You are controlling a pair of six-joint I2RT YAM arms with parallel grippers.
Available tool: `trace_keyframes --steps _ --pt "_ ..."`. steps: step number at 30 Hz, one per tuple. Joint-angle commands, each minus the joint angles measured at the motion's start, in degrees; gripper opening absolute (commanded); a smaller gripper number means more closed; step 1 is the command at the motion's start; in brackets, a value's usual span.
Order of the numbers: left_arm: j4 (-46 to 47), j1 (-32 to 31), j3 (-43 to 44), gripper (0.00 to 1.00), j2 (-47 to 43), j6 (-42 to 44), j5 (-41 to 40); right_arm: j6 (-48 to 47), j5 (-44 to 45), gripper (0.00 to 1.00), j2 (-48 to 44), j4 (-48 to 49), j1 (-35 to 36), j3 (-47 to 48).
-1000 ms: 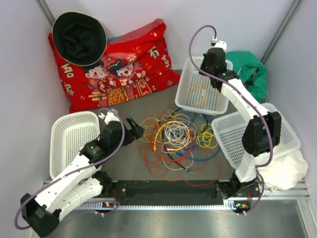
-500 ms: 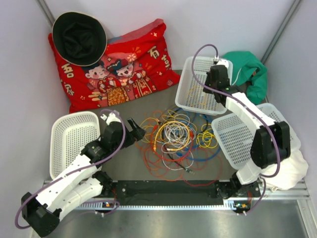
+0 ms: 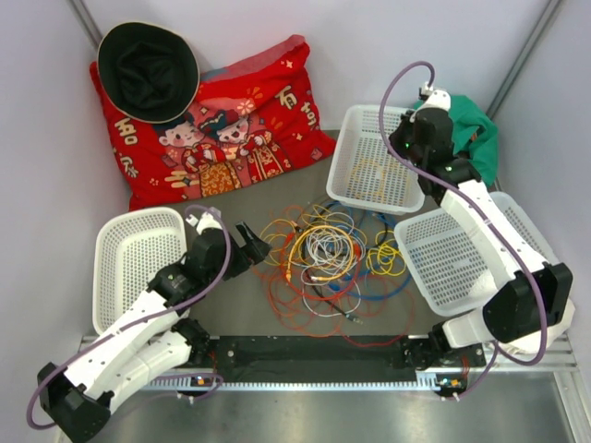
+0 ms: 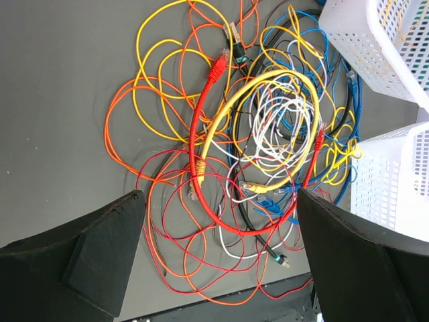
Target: Untangle the cables
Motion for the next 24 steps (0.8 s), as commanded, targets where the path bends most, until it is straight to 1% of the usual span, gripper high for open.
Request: trace_keyframes --steps 1,5,6,7,8,9,10,11,13,16,17,19,22,23,24 --pt "0.6 -0.1 0.4 0.98 0.3 -0.4 0.4 0.0 -0.3 0.00 0.5 -1.3 0.5 5.0" --pt "1.4 -0.2 0.0 0.98 1.2 -0.3 0.8 -0.8 0.5 0.00 3.2 -0.4 0.4 2.8" --pt "1.5 -0.2 -0.1 0.98 1.4 -0.1 0.8 -0.9 0.9 0.03 5.2 -0.6 0.3 2.8" --pt "1.6 -0.1 -0.2 0.98 1.7 0.0 0.8 -0.9 0.8 0.20 6.8 -1.0 0.2 3.0" --pt "1.4 -0.2 -0.1 0.98 1.8 0.2 0.6 -0.6 0.7 0.52 8.2 -2.1 -0.3 4.6" --pt "1.5 -0.1 -0.1 0.98 2.0 0.4 0.5 -0.3 1.5 0.63 9.6 -3.3 -0.4 5.6" --pt "1.4 -0.2 0.0 0.98 2.2 0.6 0.5 -0.1 1.8 0.72 11.4 -5.3 -0.5 6.4" --pt "1.4 -0.2 0.1 0.98 2.4 0.8 0.3 0.2 1.9 0.82 11.5 -5.6 -0.4 7.1" --pt "1.2 -0.2 0.7 0.99 2.9 1.2 0.0 0.7 1.0 0.90 9.3 -3.8 -0.3 6.3" --pt "1.3 -0.1 1.1 0.99 3.8 1.9 -0.2 0.1 0.8 0.93 5.7 -3.6 1.5 4.7" --pt "1.6 -0.2 1.2 0.99 4.2 1.9 -0.2 -0.2 0.8 0.94 3.0 -3.9 2.3 4.0" --pt "1.9 -0.2 1.6 0.99 5.2 2.1 0.1 -1.6 -0.5 0.93 -0.2 -3.9 5.5 2.1" --pt "2.6 -0.2 1.6 0.99 6.6 2.2 1.1 -1.8 -3.8 0.91 -6.7 -2.9 10.7 -5.0" --pt "3.2 -0.2 1.4 0.99 7.0 2.1 1.3 -1.5 -5.9 0.90 -8.2 -1.8 11.9 -9.4" --pt "3.3 -0.2 1.1 0.99 7.3 2.0 1.6 -1.0 -6.4 0.90 -10.9 -1.1 15.0 -11.8"
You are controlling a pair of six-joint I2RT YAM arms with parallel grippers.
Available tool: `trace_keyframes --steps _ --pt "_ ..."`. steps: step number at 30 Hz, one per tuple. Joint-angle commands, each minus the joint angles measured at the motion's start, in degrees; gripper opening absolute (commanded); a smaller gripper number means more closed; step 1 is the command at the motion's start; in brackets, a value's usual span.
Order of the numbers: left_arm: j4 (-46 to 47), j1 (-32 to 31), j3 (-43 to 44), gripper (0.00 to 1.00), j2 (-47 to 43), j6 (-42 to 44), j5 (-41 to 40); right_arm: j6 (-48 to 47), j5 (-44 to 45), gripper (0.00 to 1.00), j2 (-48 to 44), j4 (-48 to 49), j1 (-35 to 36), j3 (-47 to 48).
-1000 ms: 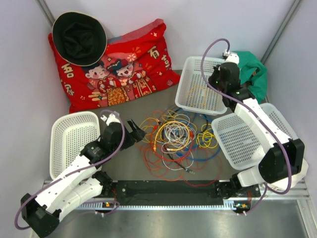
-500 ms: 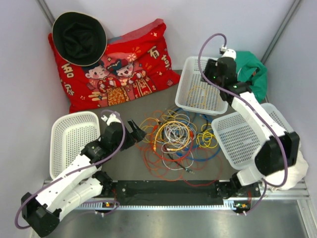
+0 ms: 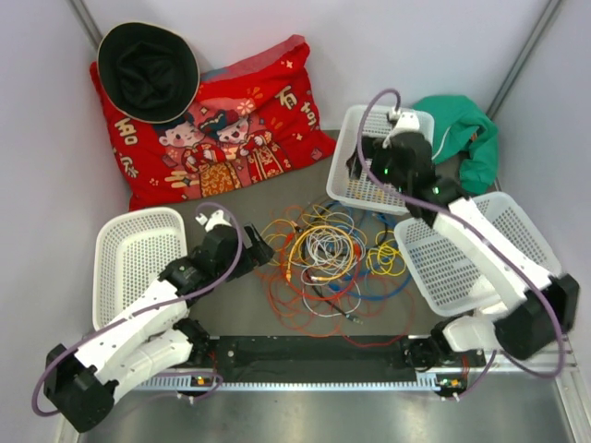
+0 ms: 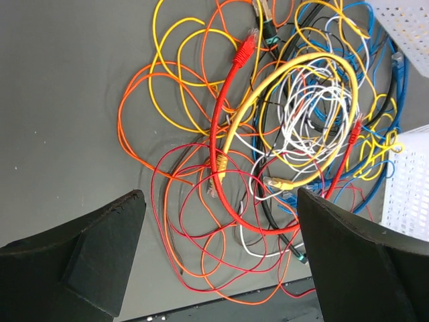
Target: Untangle the cables
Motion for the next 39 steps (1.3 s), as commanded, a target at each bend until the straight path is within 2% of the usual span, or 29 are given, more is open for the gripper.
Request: trace_keyframes --steps 1,2,4,8,19,25,29,31,34,37,39 --pt "3.1 -0.2 0.8 0.99 1.7 0.6 1.5 0.1 -5.8 0.88 -9.4 3.3 8.7 -10.6" --pt "3.1 -0.1 0.4 0.99 2.0 0.5 1.6 0.0 -6.4 0.87 -10.4 4.4 10.9 -15.5" --pt "3.1 -0.2 0.2 0.99 2.6 0.4 2.2 -0.2 -5.5 0.86 -11.0 5.8 16.5 -19.1" --pt "2.2 -0.2 0.3 0.99 2.7 0.6 2.3 0.5 -4.7 0.84 -8.5 8.1 20.8 -24.3" --pt "-1.5 -0.2 -0.4 0.99 -0.4 0.5 0.8 -2.5 -4.1 0.83 3.1 13.3 27.7 -19.4" --pt "0.4 -0.1 -2.9 0.97 -0.1 -0.1 2.1 -1.2 2.3 0.82 5.7 10.9 30.0 -19.7" --pt "6.2 -0.1 -6.2 0.89 3.0 -1.6 5.3 0.1 5.8 0.82 -1.1 11.6 30.0 -24.8" --pt "10.3 -0.1 -6.7 0.89 7.0 -2.2 5.3 1.2 6.8 0.82 -5.8 10.7 30.0 -27.3" --pt "11.3 -0.1 -3.1 0.92 14.6 -0.2 3.8 2.9 8.3 0.82 -12.5 8.5 30.1 -29.9" --pt "7.6 -0.1 6.8 0.98 22.6 4.7 -0.8 4.1 9.3 0.82 -18.8 6.3 30.3 -32.3" --pt "6.3 -0.1 10.4 0.99 27.8 6.7 -4.8 4.6 10.2 0.82 -21.6 5.0 30.4 -33.1"
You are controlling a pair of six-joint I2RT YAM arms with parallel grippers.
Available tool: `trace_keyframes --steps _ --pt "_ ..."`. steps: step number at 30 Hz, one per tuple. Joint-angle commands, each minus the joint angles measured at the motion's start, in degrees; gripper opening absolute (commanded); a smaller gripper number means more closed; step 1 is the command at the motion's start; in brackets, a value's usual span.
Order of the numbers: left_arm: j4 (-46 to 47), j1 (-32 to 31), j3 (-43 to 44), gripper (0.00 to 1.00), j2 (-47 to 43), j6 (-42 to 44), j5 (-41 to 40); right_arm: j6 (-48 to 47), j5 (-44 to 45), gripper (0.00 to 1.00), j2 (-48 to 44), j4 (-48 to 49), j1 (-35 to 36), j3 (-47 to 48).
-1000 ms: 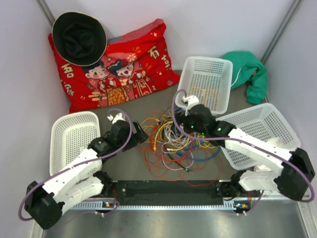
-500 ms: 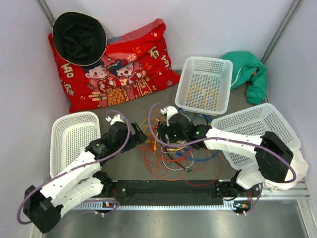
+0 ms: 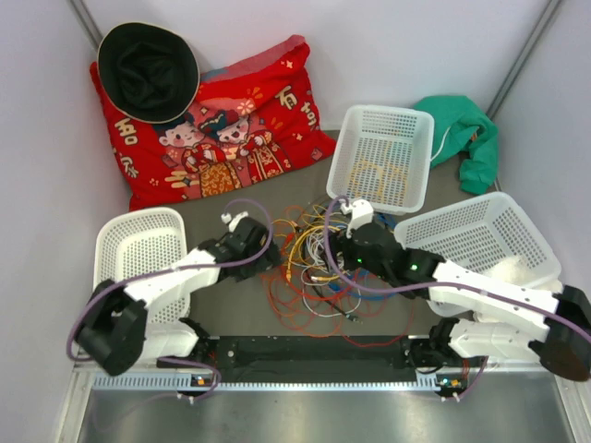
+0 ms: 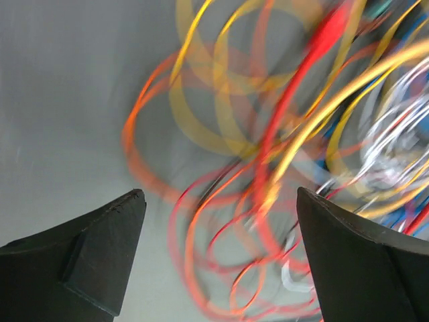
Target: Untangle the cables
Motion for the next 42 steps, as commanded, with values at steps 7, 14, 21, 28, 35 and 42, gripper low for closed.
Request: trace_keyframes --steps 7,14,21,28,35,42 --pt "-5.3 -2.3 20.8 0.96 19.4 10.8 -14.4 3.4 7.1 0.82 -13.7 -6.8 0.6 -5.2" --pt "-8.5 -6.4 21.2 0.93 29.1 9.4 -18.9 3.8 7.9 0.82 -16.7 -8.0 0.6 -6.7" --pt "-7.8 -7.8 20.5 0.75 33.0 9.2 -17.7 3.5 8.5 0.82 -18.1 -8.9 0.6 -7.2" --pt "-8.2 -7.8 15.6 0.00 29.5 9.1 -16.8 4.3 8.9 0.82 -20.6 -10.0 0.5 -8.0" --pt "-10.3 -7.8 15.4 0.00 10.0 10.7 -12.2 4.2 6.5 0.82 -21.5 -11.0 0.6 -5.6" --pt "4.7 -7.6 12.4 0.00 -17.9 14.0 -4.6 3.7 3.0 0.82 -24.5 -11.0 0.6 -0.1"
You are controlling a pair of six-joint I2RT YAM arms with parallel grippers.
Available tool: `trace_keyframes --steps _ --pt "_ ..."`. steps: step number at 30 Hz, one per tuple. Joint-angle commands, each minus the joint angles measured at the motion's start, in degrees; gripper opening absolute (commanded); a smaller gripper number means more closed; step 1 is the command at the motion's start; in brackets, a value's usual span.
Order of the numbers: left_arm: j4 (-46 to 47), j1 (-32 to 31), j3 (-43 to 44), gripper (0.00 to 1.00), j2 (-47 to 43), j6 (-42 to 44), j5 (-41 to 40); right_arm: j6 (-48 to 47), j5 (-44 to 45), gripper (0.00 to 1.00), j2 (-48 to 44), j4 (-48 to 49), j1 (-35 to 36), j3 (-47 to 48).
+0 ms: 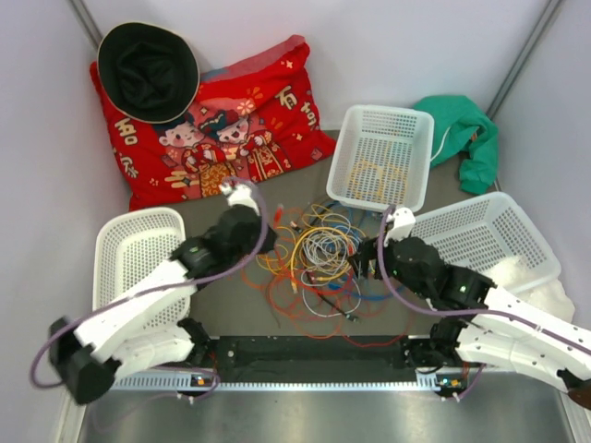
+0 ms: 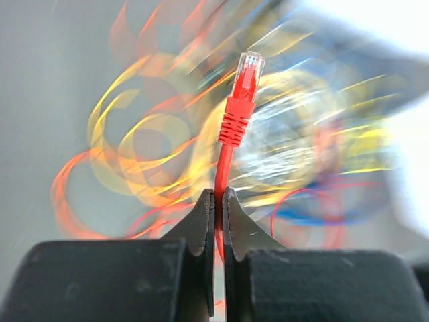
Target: Untangle the cables
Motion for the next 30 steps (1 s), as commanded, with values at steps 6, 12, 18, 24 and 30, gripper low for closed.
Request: trace_keyframes --steps 6,12,18,24,30 --pt "7.5 0.3 3.6 0.00 -16.9 6.2 8.2 -1.1 -6.7 0.81 -4.8 3.6 0.6 8.8" --pt "8.6 0.3 3.0 0.00 -17.6 5.5 10.7 -3.0 -15.2 0.79 -3.0 8.7 0.6 11.2" --pt "8.9 0.3 4.0 0.00 -16.4 7.1 13.2 -5.3 -20.9 0.79 2.4 8.6 0.6 14.8" --pt "5.3 0.3 8.8 0.00 -17.2 9.8 7.3 -4.0 -13.3 0.81 1.7 7.0 0.7 13.8" --pt "-15.2 0.3 24.3 0.00 -13.3 9.1 -19.7 -5.7 -1.3 0.92 -5.1 0.5 0.7 14.3"
